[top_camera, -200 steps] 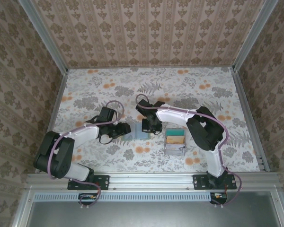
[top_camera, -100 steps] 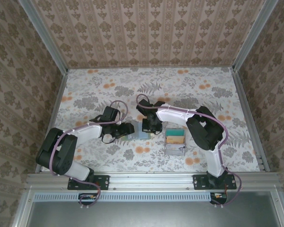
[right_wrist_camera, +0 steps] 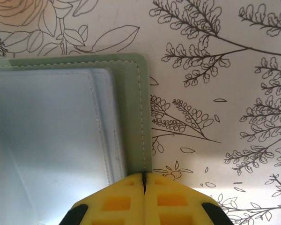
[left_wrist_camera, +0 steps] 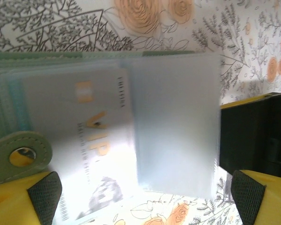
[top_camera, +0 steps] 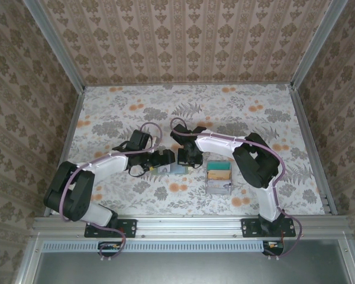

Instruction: Take the credit cards out of the card holder

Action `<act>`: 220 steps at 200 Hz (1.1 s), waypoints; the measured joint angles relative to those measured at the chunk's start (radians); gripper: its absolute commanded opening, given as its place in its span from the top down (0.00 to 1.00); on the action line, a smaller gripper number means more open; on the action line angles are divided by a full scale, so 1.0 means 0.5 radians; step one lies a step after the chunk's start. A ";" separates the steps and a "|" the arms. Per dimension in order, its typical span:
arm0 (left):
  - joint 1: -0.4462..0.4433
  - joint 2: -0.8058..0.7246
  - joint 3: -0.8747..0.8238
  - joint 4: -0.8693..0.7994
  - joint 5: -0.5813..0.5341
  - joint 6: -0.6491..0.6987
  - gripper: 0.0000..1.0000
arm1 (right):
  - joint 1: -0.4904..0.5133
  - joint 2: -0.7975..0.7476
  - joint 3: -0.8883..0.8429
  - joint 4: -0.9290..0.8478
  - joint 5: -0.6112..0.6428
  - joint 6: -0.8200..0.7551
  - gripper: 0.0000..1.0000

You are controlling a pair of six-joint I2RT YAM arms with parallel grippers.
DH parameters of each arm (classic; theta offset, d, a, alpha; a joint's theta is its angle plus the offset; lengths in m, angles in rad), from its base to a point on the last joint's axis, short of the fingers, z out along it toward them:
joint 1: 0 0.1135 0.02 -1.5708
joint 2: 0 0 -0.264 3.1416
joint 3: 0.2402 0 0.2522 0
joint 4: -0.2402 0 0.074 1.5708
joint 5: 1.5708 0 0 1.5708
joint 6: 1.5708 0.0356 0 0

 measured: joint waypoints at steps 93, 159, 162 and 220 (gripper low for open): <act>0.036 -0.140 0.028 -0.101 -0.051 0.005 0.20 | -0.024 -0.133 -0.001 0.048 0.003 -0.022 0.90; 0.227 -0.179 -0.110 -0.156 -0.162 0.053 0.77 | 0.019 -0.236 -0.001 0.356 -0.164 -0.051 0.83; 0.227 -0.173 -0.112 -0.157 -0.164 0.059 0.79 | 0.023 -0.233 -0.002 0.379 -0.184 -0.050 0.83; 0.226 0.003 -0.114 -0.140 -0.183 0.060 0.93 | 0.037 -0.107 -0.066 0.661 -0.420 0.017 0.83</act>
